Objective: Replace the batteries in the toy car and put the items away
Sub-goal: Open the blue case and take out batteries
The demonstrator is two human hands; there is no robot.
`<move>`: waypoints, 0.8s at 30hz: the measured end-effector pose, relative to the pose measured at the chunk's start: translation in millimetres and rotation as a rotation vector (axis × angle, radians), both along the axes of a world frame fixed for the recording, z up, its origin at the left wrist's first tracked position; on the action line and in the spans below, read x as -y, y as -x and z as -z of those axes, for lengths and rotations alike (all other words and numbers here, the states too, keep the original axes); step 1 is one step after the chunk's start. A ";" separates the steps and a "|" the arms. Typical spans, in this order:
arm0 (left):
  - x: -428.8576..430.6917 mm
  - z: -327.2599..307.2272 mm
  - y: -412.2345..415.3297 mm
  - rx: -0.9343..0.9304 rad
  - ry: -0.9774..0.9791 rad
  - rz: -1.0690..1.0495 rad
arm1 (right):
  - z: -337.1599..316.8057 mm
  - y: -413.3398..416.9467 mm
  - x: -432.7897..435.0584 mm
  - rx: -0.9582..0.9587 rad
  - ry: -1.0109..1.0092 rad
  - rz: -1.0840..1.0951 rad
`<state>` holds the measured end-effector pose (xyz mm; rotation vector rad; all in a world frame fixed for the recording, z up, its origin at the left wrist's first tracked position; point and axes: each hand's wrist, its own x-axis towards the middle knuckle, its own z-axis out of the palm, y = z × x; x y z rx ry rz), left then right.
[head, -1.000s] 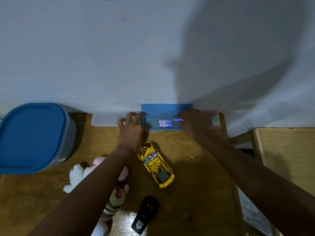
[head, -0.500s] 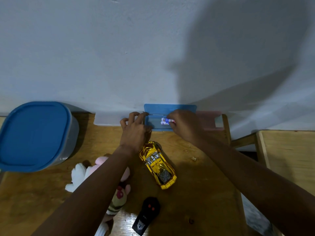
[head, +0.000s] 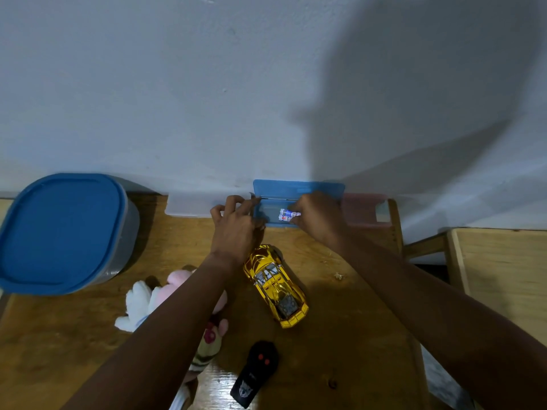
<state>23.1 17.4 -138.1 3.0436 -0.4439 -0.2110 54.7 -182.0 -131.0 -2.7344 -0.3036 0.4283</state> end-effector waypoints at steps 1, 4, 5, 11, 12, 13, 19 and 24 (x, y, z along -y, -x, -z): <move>0.1 -0.1 0.0 -0.001 0.002 -0.001 | -0.5 1.0 1.0 -0.001 -0.032 0.007; 0.4 0.7 0.2 0.003 0.005 -0.003 | -0.8 3.7 0.6 0.016 -0.110 0.034; 0.3 0.8 0.4 0.003 0.003 -0.005 | -0.7 3.9 -0.1 0.010 -0.118 0.043; -1.8 5.7 -0.6 -0.019 -0.028 -0.015 | -0.2 5.2 0.0 -0.039 -0.150 0.041; -2.0 6.0 -0.5 -0.020 -0.032 -0.015 | 0.9 5.2 1.3 -0.052 -0.167 0.045; -2.1 6.1 -0.3 -0.019 -0.030 -0.011 | 0.3 5.4 3.6 -0.065 -0.188 0.053; -1.6 4.5 1.8 -0.011 -0.003 -0.018 | -25.5 12.7 32.9 -0.120 -0.366 0.143; -3.2 4.5 2.7 0.014 0.036 -0.011 | -15.0 35.9 47.1 -0.368 -0.135 -0.013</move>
